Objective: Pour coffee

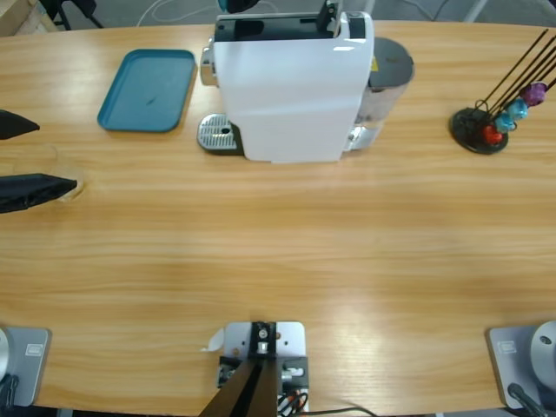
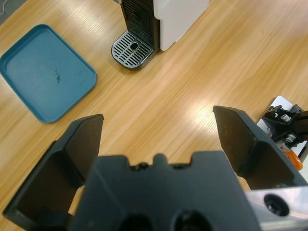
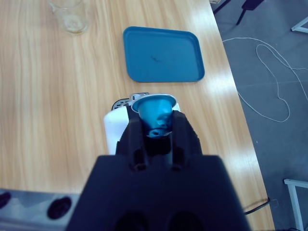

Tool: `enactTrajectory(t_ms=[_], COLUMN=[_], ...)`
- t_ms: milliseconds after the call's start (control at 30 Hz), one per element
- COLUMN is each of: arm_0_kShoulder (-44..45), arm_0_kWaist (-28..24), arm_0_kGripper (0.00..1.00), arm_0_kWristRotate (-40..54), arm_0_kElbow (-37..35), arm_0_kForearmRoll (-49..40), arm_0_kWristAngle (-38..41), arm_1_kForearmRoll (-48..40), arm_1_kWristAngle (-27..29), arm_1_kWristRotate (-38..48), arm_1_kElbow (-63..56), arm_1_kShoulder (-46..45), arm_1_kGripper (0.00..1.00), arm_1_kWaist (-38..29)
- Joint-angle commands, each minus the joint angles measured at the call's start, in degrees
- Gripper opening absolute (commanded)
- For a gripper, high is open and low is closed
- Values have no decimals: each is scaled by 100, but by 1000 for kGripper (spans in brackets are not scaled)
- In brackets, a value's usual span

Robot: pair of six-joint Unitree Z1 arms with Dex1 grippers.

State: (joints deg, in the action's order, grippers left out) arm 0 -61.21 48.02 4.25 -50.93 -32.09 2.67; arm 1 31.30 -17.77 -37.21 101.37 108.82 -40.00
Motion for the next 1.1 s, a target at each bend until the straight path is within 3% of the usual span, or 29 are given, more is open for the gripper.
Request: enactTrajectory(t_ms=[33,667,700,733,767,800,833,900,1033,1067,1100], arm_0_kShoulder=[-29,180,187,198,198,198,198,198,198,198,198], arm_0_kWaist=[-21,-21,-21,-21,-21,-21,-21,-21,-21,-21,-21], arm_0_kGripper=[1000,1000,1000,1000,1000,1000,1000,1000,1000,1000,1000], arm_0_kWristRotate=[-21,-21,-21,-21,-21,-21,-21,-21,-30,-30,-30], arm_0_kElbow=[65,197,197,197,197,197,197,192,197,197,197], arm_0_kForearmRoll=[1,1,1,1,1,1,1,1,1,1,1], arm_0_kWristAngle=[-56,-73,-73,-73,-73,-73,-73,-73,-73,-75,-87], arm_1_kForearmRoll=[50,92,89,87,83,64,45,25,-49,-47,-49], arm_1_kWristAngle=[583,699,736,755,775,819,859,931,950,947,926], arm_1_kWristRotate=[-56,-9,16,26,44,70,88,98,109,130,156], arm_1_kElbow=[-276,-516,-513,-509,-494,-471,-450,-390,-216,-172,-133], arm_1_kShoulder=[175,270,282,287,280,264,236,153,-57,-107,-165], arm_1_kGripper=[0,18,135,177,337,584,754,955,989,967,884], arm_1_kWaist=[-92,-250,-261,-262,-269,-276,-287,-313,-436,-473,-516])
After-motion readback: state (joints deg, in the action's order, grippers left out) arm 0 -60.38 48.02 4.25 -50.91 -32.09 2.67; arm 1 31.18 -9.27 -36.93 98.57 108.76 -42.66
